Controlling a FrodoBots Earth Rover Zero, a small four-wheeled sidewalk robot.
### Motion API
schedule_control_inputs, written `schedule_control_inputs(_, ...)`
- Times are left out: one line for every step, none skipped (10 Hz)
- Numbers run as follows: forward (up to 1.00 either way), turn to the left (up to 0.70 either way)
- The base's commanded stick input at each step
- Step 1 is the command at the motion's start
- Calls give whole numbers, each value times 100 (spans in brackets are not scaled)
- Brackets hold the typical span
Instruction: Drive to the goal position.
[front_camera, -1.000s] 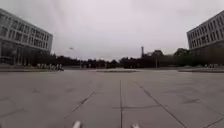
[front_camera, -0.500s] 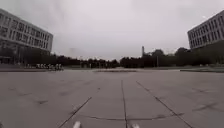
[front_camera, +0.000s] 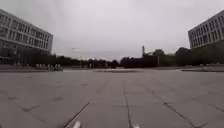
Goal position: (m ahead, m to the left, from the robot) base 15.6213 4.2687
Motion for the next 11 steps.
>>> schedule_control_inputs(70,0)
schedule_control_inputs(70,0)
schedule_control_inputs(70,0)
schedule_control_inputs(70,0)
schedule_control_inputs(70,0)
schedule_control_inputs(70,0)
schedule_control_inputs(70,0)
schedule_control_inputs(70,0)
schedule_control_inputs(70,0)
schedule_control_inputs(70,0)
schedule_control_inputs(70,0)
